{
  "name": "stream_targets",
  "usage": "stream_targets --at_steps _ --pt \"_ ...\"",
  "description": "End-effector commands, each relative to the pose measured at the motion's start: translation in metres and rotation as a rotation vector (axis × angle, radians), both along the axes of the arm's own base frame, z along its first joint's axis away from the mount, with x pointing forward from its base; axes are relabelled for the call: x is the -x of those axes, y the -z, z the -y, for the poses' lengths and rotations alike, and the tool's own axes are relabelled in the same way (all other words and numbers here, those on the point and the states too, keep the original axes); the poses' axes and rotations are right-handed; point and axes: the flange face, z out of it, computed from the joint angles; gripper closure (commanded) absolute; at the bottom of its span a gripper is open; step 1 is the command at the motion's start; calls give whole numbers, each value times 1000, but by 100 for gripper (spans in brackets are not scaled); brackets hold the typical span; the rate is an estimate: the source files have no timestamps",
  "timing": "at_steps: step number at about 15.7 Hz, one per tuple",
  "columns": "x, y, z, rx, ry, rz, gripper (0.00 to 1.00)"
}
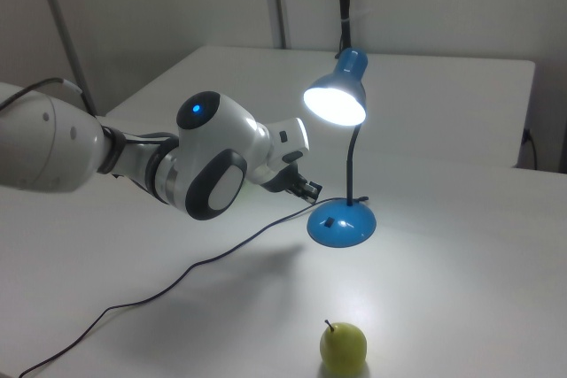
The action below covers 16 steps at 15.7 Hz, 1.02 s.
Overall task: Turn off lamp
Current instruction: 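Lower the gripper onto the switch on the lamp base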
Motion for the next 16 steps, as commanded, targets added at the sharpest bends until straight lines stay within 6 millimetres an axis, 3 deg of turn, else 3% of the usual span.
stream_targets --at_steps 1,9,16 --pt "-5 13 14 7 33 35 100" --pt "-17 38 16 13 32 47 100" --pt "-23 43 15 22 27 77 100"
